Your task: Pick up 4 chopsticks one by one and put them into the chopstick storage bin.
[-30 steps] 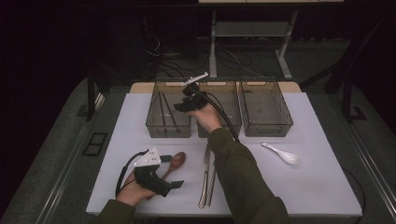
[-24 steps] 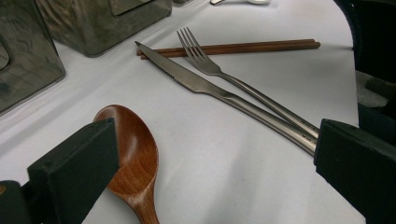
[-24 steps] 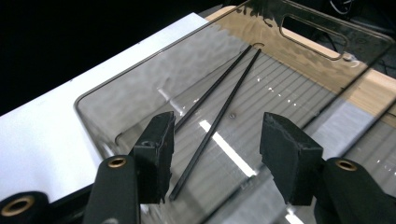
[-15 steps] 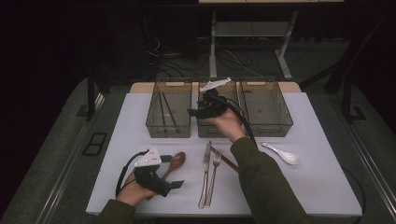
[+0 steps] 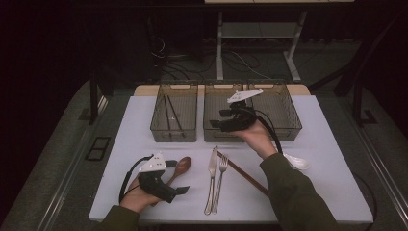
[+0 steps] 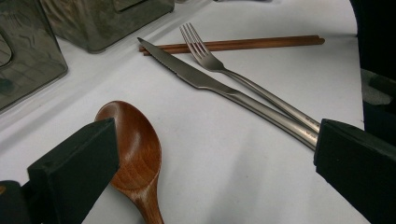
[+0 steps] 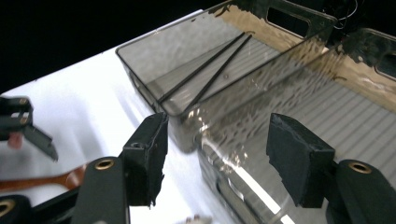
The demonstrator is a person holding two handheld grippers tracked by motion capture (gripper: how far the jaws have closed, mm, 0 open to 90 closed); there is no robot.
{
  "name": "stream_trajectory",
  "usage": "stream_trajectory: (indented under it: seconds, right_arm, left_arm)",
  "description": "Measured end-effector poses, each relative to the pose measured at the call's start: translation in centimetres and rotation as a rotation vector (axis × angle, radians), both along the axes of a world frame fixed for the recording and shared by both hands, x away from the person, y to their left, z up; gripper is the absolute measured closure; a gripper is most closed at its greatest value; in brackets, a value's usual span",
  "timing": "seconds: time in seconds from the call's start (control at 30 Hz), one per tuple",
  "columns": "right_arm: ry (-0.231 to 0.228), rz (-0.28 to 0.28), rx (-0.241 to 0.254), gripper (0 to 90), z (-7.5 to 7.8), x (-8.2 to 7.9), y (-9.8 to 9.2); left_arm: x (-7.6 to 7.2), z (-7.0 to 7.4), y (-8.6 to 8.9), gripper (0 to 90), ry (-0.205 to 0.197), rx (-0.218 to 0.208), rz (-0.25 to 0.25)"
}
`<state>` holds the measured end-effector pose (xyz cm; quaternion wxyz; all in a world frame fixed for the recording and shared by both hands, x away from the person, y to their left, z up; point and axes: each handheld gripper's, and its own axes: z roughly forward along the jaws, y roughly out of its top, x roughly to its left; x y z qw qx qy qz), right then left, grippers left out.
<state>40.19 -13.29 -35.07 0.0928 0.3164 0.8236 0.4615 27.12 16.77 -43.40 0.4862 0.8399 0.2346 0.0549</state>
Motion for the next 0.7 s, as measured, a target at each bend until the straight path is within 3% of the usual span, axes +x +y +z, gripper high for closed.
stream_trajectory:
  seconds: [0.7]
  right_arm:
    - [-0.012, -0.009, 0.023, 36.8, -1.8, -5.3, -7.5]
  left_arm:
    - [0.1, -0.1, 0.0, 0.0, 0.005, -0.008, 0.012]
